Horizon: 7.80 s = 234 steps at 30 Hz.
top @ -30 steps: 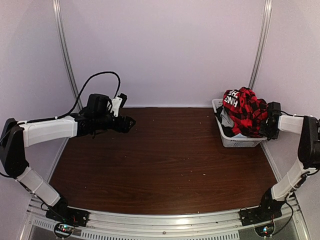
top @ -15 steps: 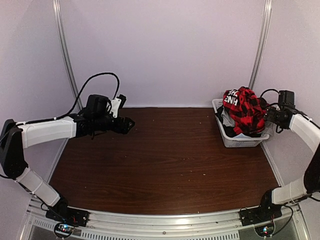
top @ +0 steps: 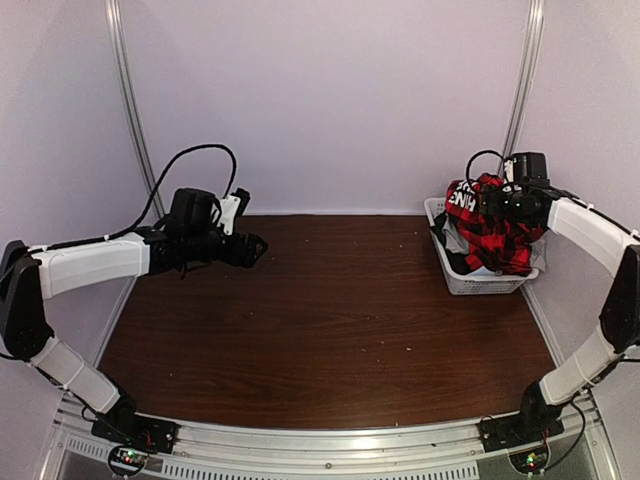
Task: Fold and stack the long sleeve shirts
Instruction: Move the bin to the corner of the board, then pick up the crumpled shirt from the center of the board, then place the crumpled shirt at the center of the board, then flatten out the crumpled shirt at the center of the board.
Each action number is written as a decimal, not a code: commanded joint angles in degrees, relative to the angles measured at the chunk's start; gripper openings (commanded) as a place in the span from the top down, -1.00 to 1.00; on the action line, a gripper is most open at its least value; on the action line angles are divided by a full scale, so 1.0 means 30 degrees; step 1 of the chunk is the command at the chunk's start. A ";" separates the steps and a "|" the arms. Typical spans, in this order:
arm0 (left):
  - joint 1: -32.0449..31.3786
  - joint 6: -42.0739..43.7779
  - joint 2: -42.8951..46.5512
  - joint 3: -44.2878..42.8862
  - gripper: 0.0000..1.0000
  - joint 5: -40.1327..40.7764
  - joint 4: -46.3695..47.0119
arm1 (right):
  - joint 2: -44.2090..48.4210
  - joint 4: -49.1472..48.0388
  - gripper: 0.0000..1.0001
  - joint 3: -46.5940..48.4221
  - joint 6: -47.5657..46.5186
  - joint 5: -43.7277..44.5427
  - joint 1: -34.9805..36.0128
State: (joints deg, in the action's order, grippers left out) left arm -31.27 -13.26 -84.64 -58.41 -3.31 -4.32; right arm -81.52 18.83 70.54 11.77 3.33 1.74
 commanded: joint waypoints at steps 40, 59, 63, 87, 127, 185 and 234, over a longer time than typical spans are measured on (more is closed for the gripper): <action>0.0375 -0.0935 0.6690 0.2282 -0.74 0.4904 -0.0288 | -0.7906 0.1746 0.16 0.9807 0.0819 -0.1870 0.9299; -0.0008 -0.0489 0.0303 0.3363 -0.74 0.1146 0.1998 | -0.6135 -0.1512 -0.76 0.0340 -0.1361 -0.2367 1.3007; -0.0007 -0.0510 -0.0963 0.3109 -0.75 0.0619 0.2007 | -0.6069 -0.1729 -0.76 -0.0493 -0.1347 -0.3898 1.3149; -0.3768 -0.4078 -0.0048 0.1221 1.00 -0.5549 0.2338 | -0.3450 -0.0605 -0.75 -0.1808 -0.0452 -0.3104 1.3425; -0.5395 -0.2112 0.3686 0.3760 -0.52 0.2284 0.1532 | -0.4608 -0.2563 -0.64 -0.2837 0.0925 -0.6563 1.4728; -0.7651 0.1475 -0.8167 -0.3915 0.61 0.1588 0.4062 | 0.1753 0.6172 1.00 0.6147 -0.0942 -0.0751 0.7419; -0.4666 0.3093 -1.0616 -0.5578 -0.42 0.1654 0.1571 | -0.6463 0.1641 1.00 0.5430 -0.0583 -0.1838 0.6057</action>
State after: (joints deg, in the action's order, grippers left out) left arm -45.43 -5.45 -115.02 -73.69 -3.16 1.26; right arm -100.88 23.81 85.78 10.57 -2.70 20.56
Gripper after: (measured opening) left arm 0.718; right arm 0.009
